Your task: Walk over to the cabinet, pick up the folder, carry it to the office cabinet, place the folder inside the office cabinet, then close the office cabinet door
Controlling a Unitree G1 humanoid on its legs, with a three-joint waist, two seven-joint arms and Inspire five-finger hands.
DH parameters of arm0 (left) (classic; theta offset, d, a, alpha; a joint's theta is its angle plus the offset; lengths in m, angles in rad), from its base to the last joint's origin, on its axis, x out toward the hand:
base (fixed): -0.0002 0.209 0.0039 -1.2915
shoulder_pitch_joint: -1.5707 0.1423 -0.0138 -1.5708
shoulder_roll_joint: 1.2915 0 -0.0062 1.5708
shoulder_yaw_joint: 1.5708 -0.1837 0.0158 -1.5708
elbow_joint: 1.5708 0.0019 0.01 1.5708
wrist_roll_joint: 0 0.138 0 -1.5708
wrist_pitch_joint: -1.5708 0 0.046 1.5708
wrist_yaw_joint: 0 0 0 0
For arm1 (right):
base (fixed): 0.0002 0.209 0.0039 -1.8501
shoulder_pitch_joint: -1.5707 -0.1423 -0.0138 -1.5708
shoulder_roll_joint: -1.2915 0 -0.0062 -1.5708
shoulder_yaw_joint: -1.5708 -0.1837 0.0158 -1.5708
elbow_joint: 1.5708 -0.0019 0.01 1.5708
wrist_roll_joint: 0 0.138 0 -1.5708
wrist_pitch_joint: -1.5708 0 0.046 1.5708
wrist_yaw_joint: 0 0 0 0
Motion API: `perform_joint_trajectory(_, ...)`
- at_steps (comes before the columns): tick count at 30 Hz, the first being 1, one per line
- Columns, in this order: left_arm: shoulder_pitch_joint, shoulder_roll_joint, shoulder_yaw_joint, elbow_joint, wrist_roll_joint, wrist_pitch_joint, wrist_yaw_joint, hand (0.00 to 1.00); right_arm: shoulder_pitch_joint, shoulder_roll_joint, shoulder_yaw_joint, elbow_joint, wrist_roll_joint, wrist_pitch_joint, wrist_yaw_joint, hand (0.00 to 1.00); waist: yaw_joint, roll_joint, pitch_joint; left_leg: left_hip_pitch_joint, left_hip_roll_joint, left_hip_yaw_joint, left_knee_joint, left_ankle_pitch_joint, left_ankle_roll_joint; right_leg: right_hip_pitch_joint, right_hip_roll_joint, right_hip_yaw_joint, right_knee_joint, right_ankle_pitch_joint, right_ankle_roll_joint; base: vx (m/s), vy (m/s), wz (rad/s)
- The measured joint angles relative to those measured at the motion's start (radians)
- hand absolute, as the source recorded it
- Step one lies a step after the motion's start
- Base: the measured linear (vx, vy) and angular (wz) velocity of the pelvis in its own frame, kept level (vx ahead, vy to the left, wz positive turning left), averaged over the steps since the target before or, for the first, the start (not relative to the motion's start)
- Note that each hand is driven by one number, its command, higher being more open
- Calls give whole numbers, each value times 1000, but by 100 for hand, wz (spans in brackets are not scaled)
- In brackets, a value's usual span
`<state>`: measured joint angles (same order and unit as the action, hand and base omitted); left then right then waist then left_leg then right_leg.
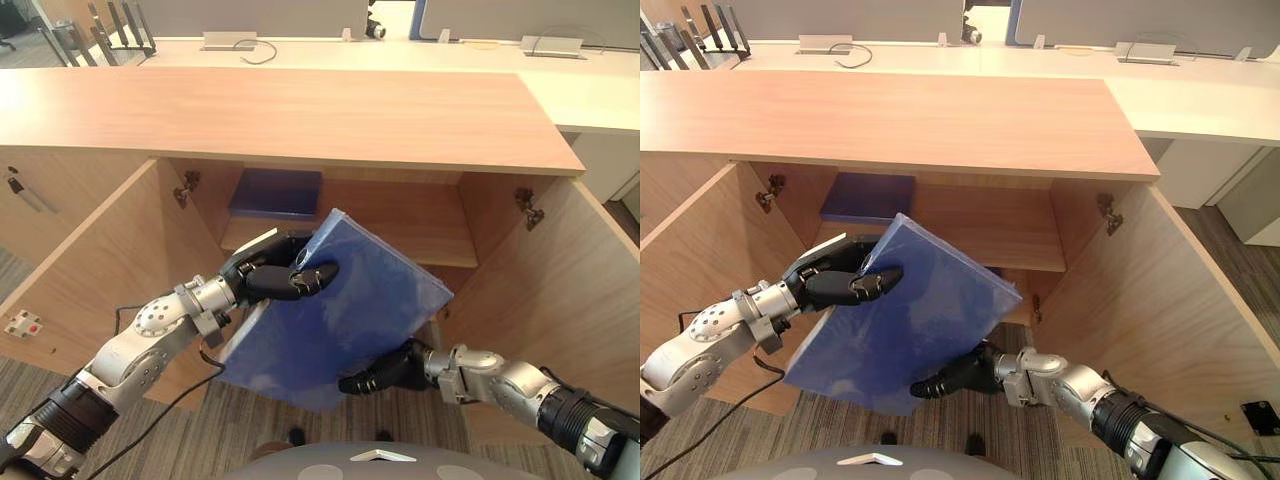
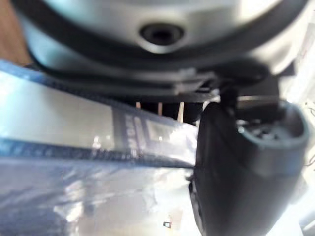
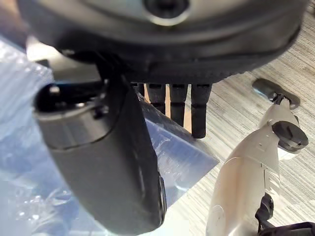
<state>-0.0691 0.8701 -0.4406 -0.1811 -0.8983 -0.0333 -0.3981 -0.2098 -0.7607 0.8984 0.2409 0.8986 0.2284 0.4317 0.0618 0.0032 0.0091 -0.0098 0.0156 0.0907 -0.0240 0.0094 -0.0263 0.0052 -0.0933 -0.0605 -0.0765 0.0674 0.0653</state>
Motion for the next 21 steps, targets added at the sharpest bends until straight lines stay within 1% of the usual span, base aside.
perform_joint_trajectory(2,0,-14,1,30,-8,-2,0,0,11,6,-6,0,0,0,0,0,-6,1,0,0,1,-2,0,1,0,0,0,-2,0,0,0,-50,-3,4)
perform_joint_trajectory(5,21,-29,1,37,-3,-4,-2,0,80,37,-52,0,-5,0,-8,0,-8,1,-1,-2,2,-5,-6,6,-1,-2,2,-7,0,-1,-1,-24,-9,5)
perform_joint_trajectory(7,57,-50,4,39,7,-10,-12,0,163,70,-126,4,-20,1,-20,0,-8,1,-1,-1,3,-6,-17,12,-1,-6,4,-10,0,-2,-2,0,0,0)
perform_joint_trajectory(9,75,-82,8,58,27,-15,-28,0,213,83,-173,3,-39,1,-21,0,-12,1,-1,0,3,-6,-17,12,-1,-6,4,-13,0,-2,-2,0,0,0)
perform_joint_trajectory(10,84,-125,20,83,45,-27,-31,0,265,104,-243,4,-59,1,-23,0,-12,1,-1,-1,3,-6,-18,12,-1,-6,5,-13,0,-3,-2,0,0,0)
perform_joint_trajectory(11,88,-141,26,95,46,-31,-31,0,282,111,-268,4,-60,1,-26,0,-12,2,-1,-1,3,-6,-18,12,-1,-6,5,-13,0,-3,-2,0,0,0)
perform_joint_trajectory(13,111,-208,60,141,45,-41,-31,0,340,138,-366,4,-66,0,-33,0,-18,2,-1,0,4,-5,-17,12,-2,-7,6,-12,0,-4,-3,0,0,0)
perform_joint_trajectory(16,122,-259,75,194,43,-49,-31,0,379,157,-424,4,-66,-2,-49,0,-25,3,0,0,4,-5,-17,12,-3,-7,8,-12,0,-5,-3,0,0,0)
perform_joint_trajectory(17,122,-276,80,215,39,-49,-31,0,396,165,-446,7,-66,-6,-52,0,-32,4,0,0,4,-6,-17,13,-4,-7,9,-12,1,-5,-3,0,0,0)
perform_joint_trajectory(18,144,-292,98,221,39,-47,-31,100,401,186,-447,48,-66,-53,-44,0,-45,4,0,0,4,-7,-15,13,-5,-7,11,-14,4,-5,-2,0,0,0)
perform_joint_trajectory(21,162,-311,106,245,40,-47,-30,100,406,216,-447,97,-66,-86,-39,0,-66,12,3,0,7,-6,-12,13,-5,-8,11,-13,5,-6,-2,0,0,0)
